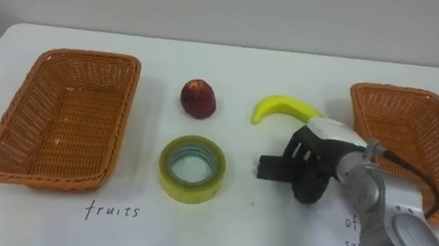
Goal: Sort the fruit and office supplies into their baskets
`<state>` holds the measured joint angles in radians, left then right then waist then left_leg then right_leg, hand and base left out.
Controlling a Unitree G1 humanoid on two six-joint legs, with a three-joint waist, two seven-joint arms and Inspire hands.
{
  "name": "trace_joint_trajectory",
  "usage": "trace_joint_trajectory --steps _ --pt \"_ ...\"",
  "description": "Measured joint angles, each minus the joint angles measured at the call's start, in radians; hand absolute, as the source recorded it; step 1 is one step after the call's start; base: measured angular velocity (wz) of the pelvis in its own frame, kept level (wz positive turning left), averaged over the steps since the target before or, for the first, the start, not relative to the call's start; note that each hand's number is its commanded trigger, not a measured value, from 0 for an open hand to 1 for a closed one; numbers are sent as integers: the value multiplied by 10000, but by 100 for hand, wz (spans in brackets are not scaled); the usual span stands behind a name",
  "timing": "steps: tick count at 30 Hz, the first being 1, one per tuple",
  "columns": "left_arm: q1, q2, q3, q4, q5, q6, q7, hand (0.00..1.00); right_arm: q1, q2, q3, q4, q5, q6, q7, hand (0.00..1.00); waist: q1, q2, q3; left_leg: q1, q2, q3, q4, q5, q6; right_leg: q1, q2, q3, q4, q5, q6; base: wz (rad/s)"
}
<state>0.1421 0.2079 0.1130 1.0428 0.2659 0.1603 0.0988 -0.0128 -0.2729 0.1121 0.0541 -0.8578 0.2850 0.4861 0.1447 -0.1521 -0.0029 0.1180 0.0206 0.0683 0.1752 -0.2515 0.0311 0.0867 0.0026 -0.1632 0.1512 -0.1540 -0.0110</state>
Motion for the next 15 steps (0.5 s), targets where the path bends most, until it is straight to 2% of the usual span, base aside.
trace_joint_trajectory --steps 12,15 --pt "24 13 -30 17 0 -139 69 0 -74 -11 43 9 360 -72 -150 100 -4 8 6 90 14 106 -36 2 -4 16 65 139 12 67 -9 -3" --pt "43 19 -119 46 4 -141 69 0 -6 -12 35 -316 382 -79 -26 100 -44 69 39 109 9 131 -86 2 -4 0 83 222 9 68 -7 -5"
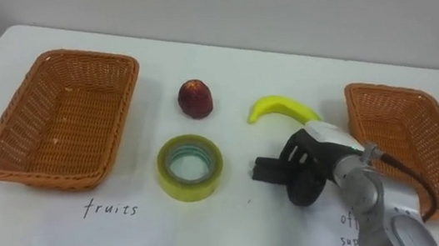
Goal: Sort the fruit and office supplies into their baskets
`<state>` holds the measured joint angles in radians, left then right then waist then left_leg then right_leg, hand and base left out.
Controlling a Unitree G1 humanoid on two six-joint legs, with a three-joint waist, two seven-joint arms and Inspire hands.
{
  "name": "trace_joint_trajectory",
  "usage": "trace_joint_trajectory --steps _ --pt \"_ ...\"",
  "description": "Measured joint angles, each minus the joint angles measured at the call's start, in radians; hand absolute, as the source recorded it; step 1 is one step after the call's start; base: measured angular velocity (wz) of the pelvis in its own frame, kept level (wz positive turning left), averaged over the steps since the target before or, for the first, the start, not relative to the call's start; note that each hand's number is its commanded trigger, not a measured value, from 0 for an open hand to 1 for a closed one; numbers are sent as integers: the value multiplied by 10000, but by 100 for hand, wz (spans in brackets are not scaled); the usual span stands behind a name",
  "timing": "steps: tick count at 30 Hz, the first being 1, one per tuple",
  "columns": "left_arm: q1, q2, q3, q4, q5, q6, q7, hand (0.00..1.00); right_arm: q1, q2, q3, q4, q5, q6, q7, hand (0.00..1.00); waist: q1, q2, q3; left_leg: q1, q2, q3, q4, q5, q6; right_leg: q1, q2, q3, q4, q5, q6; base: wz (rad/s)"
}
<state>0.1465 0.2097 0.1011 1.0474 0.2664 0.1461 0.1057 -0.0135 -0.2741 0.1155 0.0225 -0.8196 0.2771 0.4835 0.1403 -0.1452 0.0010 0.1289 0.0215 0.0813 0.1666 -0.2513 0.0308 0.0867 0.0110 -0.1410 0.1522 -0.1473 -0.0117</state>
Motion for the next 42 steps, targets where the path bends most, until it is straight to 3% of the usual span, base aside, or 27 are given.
trace_joint_trajectory --steps 5,12,20,30,35,42 --pt "275 -16 -69 -63 -11 -11 241 0 186 -101 -378 -438 1528 -35 -126 100 -318 200 87 -22 -6 -5 1 1 1 -29 -12 0 -2 0 1 0" --pt "552 -368 180 -54 3 -81 355 0 390 -5 -1149 -871 3841 -427 -159 100 -570 541 -45 40 -13 -20 3 5 5 19 -98 8 -12 -3 6 -1" --pt "799 -374 166 265 7 -221 291 0 344 -11 -1892 -874 6615 -638 -854 100 -590 445 -14 45 4 -3 43 10 3 27 -89 59 16 -3 5 0" --pt "1183 -443 245 348 88 -68 -219 0 334 -12 -2762 -1144 7615 -817 -1894 100 -793 482 31 8 0 -21 24 9 6 -38 -70 15 181 -3 5 1" --pt "1169 -443 508 335 90 -67 -223 0 333 -92 -3052 -1355 8720 -1137 -2909 100 -899 460 2 0 9 -18 56 10 6 -68 -64 12 178 -3 5 0" --pt "1177 -439 802 342 86 -80 -215 0 334 -93 -3053 -1366 8993 -1153 -3404 100 -1063 395 -42 11 5 -13 103 11 7 -48 -80 -11 166 -3 5 0"
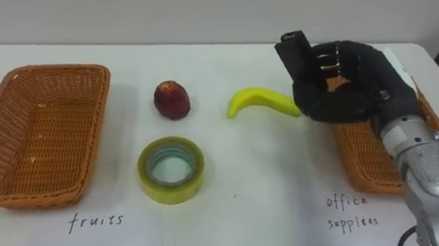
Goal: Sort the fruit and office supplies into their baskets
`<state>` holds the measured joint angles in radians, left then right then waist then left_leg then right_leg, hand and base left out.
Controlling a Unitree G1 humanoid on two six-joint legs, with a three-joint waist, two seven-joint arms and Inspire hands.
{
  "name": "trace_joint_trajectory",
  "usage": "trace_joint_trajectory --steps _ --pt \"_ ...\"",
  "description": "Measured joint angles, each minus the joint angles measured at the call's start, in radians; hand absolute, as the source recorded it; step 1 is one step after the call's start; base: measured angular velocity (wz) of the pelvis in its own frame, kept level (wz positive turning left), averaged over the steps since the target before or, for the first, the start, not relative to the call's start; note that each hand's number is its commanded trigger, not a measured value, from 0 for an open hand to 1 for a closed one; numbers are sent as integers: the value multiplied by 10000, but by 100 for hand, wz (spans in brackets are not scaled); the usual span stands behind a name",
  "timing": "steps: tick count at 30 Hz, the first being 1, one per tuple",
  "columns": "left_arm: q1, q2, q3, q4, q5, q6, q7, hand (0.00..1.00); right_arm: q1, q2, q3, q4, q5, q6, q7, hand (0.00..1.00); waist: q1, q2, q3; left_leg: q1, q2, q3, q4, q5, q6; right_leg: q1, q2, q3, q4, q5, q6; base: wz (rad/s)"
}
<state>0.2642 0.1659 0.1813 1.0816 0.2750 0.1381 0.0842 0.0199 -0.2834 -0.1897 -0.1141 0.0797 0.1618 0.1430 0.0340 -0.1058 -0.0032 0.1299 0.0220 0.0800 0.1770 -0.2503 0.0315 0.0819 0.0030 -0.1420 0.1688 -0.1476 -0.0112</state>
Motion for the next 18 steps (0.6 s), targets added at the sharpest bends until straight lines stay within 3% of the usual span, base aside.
trace_joint_trajectory --steps 7,12,18 --pt "78 6 504 0 -80 -20 1 0 0 -19 -661 5 116 0 -318 100 -150 -18 -9 14 -5 16 83 0 0 39 -36 15 28 -1 0 0" --pt "213 4 498 -7 -21 46 2 0 12 -313 -1118 248 348 1 -766 100 -387 -49 -5 23 3 26 34 -3 -2 44 -12 34 48 3 -5 -1" --pt "244 14 493 -12 -22 59 1 0 41 -372 -1162 338 365 2 -1232 100 -604 -57 -5 23 6 61 30 -2 -3 21 8 68 50 5 -9 -2"
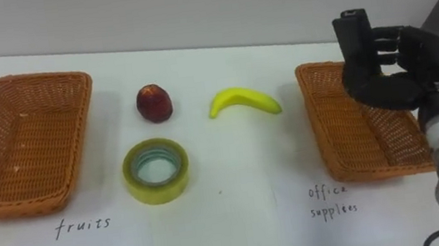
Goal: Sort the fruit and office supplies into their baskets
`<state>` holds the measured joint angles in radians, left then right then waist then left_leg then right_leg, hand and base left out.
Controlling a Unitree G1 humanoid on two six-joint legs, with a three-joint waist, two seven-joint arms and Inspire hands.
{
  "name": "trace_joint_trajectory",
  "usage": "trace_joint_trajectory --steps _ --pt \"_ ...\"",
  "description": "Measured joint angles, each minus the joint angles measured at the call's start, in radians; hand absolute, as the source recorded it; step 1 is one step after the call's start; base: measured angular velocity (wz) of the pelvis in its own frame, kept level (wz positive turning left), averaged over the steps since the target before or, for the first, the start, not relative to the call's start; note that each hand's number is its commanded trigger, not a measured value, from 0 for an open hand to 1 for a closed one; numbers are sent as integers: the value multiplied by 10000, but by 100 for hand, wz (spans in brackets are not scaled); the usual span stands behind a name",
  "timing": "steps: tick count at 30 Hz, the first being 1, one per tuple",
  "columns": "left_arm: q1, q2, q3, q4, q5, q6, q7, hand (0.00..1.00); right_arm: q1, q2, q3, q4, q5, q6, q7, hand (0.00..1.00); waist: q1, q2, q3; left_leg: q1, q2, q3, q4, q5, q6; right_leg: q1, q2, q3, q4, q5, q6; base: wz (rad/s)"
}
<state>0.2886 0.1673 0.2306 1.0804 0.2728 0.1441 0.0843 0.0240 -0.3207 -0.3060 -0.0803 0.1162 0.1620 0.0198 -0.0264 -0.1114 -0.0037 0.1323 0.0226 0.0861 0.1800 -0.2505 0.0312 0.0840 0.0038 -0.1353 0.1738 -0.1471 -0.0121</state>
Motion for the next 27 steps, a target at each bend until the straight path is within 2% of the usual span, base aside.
trace_joint_trajectory --steps 27 --pt "-1 36 -189 0 -69 -4 161 0 211 -100 45 392 481 11 -168 100 -173 -28 3 117 16 192 -109 0 1 -8 39 6 -25 0 1 -1"
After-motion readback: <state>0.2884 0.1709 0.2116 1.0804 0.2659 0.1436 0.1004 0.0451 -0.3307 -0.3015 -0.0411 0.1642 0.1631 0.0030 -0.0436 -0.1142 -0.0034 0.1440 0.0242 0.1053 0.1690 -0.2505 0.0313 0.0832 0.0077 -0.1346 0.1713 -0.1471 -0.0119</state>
